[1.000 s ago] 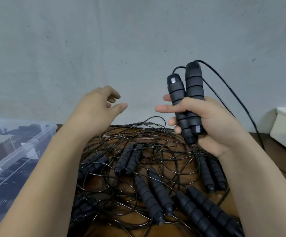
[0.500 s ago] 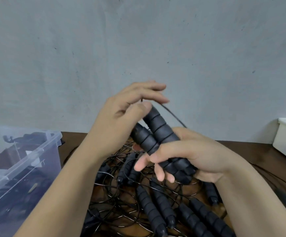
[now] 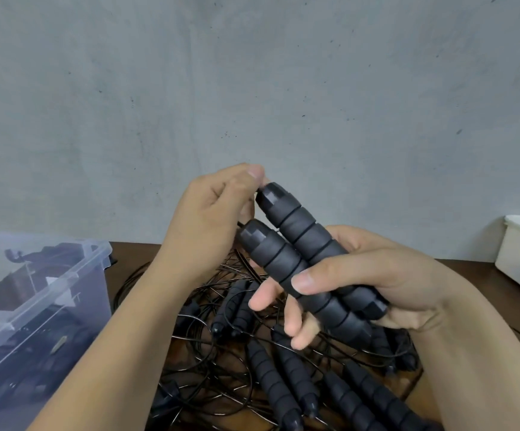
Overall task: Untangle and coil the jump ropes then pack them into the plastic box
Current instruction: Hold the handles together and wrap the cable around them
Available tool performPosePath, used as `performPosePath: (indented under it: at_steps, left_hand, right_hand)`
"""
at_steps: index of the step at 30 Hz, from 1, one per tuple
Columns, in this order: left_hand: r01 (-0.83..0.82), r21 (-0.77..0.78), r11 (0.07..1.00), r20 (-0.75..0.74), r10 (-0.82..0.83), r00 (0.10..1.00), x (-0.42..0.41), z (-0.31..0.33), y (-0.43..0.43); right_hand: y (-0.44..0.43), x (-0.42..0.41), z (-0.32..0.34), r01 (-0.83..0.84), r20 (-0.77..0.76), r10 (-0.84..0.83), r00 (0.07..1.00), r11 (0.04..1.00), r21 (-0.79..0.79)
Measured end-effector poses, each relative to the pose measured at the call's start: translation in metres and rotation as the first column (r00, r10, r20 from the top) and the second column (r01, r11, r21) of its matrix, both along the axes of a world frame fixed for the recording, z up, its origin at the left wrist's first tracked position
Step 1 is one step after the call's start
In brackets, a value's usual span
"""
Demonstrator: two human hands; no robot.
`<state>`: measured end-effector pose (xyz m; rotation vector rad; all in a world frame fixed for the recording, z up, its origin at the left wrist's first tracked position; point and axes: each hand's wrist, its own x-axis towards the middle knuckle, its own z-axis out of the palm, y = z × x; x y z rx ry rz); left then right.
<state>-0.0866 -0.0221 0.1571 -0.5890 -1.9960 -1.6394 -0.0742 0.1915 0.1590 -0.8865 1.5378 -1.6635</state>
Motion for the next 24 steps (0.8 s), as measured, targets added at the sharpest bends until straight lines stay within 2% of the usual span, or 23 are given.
performPosePath:
  at_steps: [3,6,8,11,14,19,24]
  left_hand:
    - [0.182,-0.001,0.983,0.107,-0.181,0.978,-0.001,0.001,-0.003]
    - [0.376,-0.082,0.923,0.255,-0.345,0.903,0.000,0.002,-0.022]
    - [0.446,-0.103,0.889,0.311,-0.397,0.864,0.000,0.003,-0.032]
    - [0.409,-0.054,0.911,0.275,-0.380,0.883,-0.002,0.004,-0.033]
    - [0.431,-0.006,0.902,0.282,-0.412,0.866,-0.002,0.003,-0.032]
    - [0.413,0.003,0.911,0.272,-0.398,0.876,0.000,0.004,-0.035]
    - [0.378,-0.012,0.926,0.267,-0.362,0.893,-0.001,0.006,-0.035]
  right_hand:
    - [0.001,-0.001,0.001,0.068,-0.029,-0.068,0.997,0.998,-0.018]
    - [0.005,-0.003,0.002,0.092,-0.020,-0.092,0.996,0.996,-0.007]
    - [0.006,-0.004,0.001,0.098,-0.012,-0.098,0.995,0.995,0.007]
    - [0.005,-0.005,0.000,0.124,-0.046,-0.122,0.991,0.992,0.021]
    - [0.006,-0.005,-0.001,0.135,-0.066,-0.132,0.989,0.990,0.051]
    - [0.009,-0.003,0.000,0.133,-0.095,-0.124,0.988,0.987,0.087]
    - [0.009,-0.004,0.001,0.129,-0.044,-0.126,0.991,0.990,0.065]
